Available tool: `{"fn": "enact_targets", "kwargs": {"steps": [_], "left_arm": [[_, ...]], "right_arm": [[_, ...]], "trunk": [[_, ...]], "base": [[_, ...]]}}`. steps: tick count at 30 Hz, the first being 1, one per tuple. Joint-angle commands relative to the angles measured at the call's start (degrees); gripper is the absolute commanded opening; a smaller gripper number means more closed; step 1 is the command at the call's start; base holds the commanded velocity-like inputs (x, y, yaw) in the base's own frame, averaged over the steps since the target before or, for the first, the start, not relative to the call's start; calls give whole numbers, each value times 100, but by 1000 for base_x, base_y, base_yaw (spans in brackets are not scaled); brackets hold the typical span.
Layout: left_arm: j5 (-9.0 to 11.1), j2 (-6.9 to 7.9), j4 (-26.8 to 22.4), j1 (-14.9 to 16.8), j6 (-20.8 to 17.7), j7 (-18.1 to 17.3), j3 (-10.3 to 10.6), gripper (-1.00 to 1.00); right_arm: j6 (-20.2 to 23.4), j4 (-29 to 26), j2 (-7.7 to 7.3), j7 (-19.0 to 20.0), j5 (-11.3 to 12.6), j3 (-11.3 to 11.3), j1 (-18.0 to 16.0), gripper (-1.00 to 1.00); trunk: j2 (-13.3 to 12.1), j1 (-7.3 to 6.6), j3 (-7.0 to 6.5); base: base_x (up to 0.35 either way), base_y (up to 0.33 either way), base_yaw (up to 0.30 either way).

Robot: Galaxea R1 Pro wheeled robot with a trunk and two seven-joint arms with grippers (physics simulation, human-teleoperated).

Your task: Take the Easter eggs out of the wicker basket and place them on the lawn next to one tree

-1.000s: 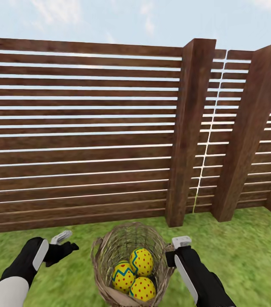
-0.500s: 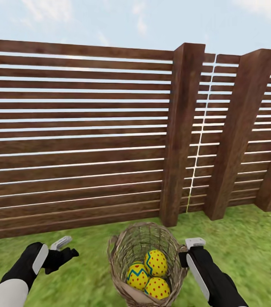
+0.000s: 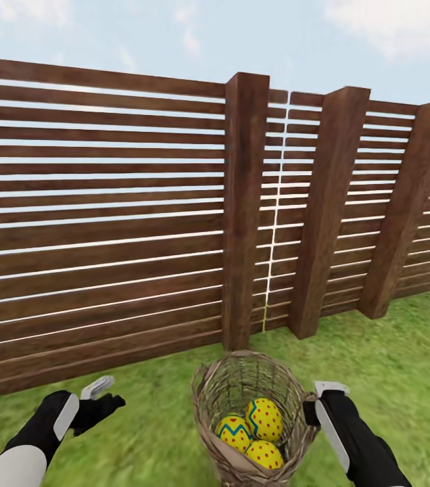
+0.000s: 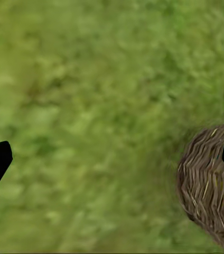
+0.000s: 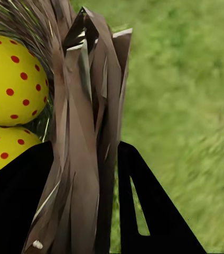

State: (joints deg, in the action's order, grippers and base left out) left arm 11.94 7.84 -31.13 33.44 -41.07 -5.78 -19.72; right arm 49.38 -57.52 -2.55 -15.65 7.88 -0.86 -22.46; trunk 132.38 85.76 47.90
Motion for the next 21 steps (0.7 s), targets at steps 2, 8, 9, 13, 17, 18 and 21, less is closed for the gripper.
{"fn": "enact_targets", "kwargs": {"steps": [2,8,9,13,17,18,21], "left_arm": [[-16,-4,-8,4,-34,-27,-32,100],[-16,-8,12,4,-32,-20,-32,100],[-16,-5,37,4,-32,-20,-32,100],[-17,-2,61,4,-35,-27,-32,100],[-17,-2,63,4,-36,-28,-32,100],[-16,-7,67,4,-34,-27,-32,100],[-17,-10,71,4,-33,-23,-31,100]], "right_arm": [[1,60,-7,-38,96,11,-6,-100],[1,80,-9,-35,99,119,-5,-100],[1,82,-9,-35,100,149,-5,-100],[2,83,-9,-35,100,200,-5,-100],[2,83,-12,-29,100,603,-5,-100],[2,83,-15,-28,100,698,-6,-100],[2,83,-54,-26,97,821,-5,-100]], "trunk": [[3,-1,1],[3,-1,-14],[3,-1,-16],[3,-1,-26],[3,-1,-36],[3,-1,-38],[3,-1,-45]], "base": [[0,-290,-269],[0,-293,-269],[0,-287,-269],[0,-113,-269],[0,-9,-270],[0,-2,-270],[0,-1,-270]]}}
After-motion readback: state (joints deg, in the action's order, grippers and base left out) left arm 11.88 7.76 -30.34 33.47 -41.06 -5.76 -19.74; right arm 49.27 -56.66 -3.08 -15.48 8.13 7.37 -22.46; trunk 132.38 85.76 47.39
